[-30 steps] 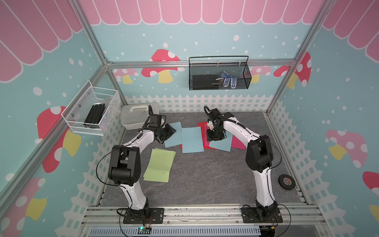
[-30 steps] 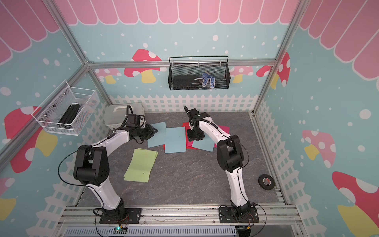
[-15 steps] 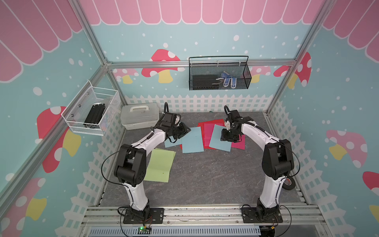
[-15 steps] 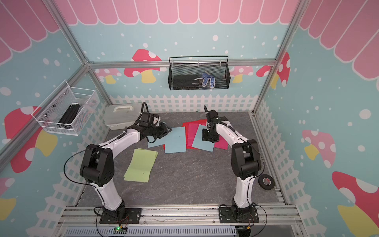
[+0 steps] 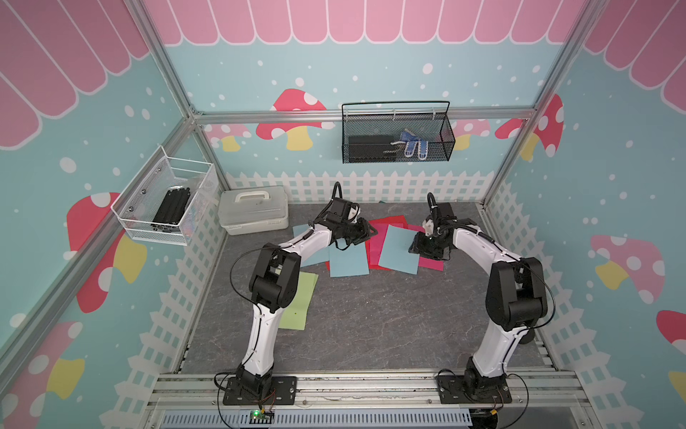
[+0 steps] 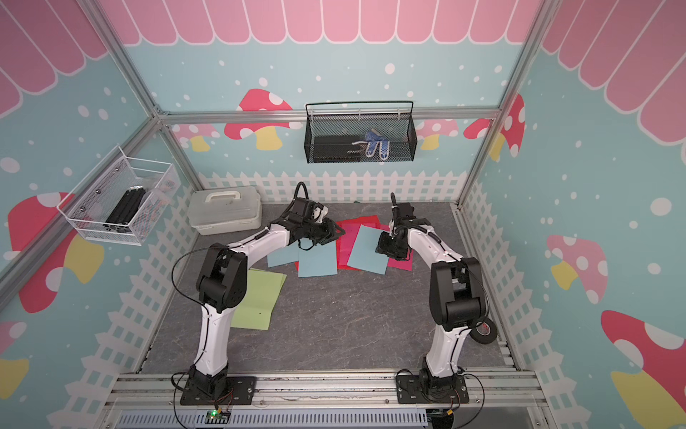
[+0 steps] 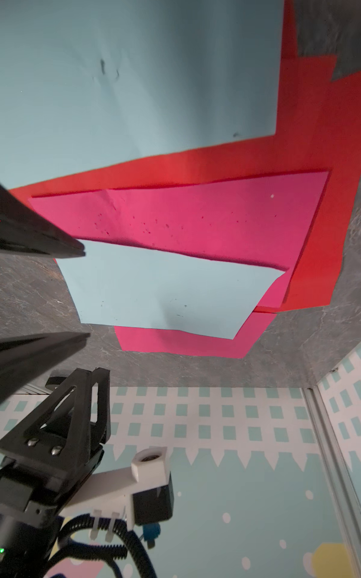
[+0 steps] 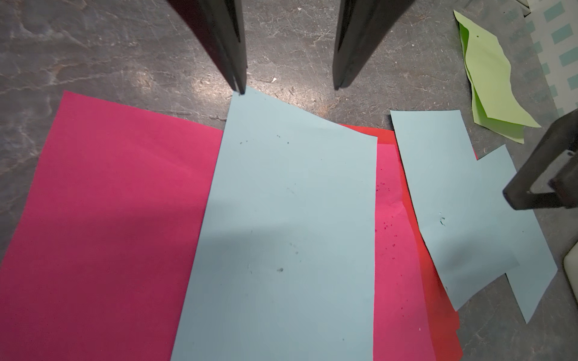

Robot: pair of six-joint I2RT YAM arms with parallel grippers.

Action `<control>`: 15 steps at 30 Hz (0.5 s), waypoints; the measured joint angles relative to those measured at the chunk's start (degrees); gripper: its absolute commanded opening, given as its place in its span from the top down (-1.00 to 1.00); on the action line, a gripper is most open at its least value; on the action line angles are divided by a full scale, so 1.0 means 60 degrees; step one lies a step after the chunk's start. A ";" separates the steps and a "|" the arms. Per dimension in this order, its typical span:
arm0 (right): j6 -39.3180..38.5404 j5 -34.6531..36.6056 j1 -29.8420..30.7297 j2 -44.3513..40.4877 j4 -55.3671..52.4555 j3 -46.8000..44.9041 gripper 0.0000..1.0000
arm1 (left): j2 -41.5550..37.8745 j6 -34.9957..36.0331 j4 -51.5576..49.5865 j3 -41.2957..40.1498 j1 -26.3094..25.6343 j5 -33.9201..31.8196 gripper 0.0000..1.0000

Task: Sort the scattered colored papers by color
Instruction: Pick up the colored paper from the center of the board.

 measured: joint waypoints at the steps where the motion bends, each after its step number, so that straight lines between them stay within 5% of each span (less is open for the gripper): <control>1: 0.0000 0.0015 -0.0015 0.0000 0.0000 0.0000 0.04 | 0.0120 0.0040 -0.0109 0.0229 -0.0095 -0.0011 0.15; 15: 0.0000 0.0044 -0.0510 -0.0015 0.0076 -0.0856 0.04 | 0.1665 0.0463 -0.1450 0.1698 -0.1147 -0.0801 0.18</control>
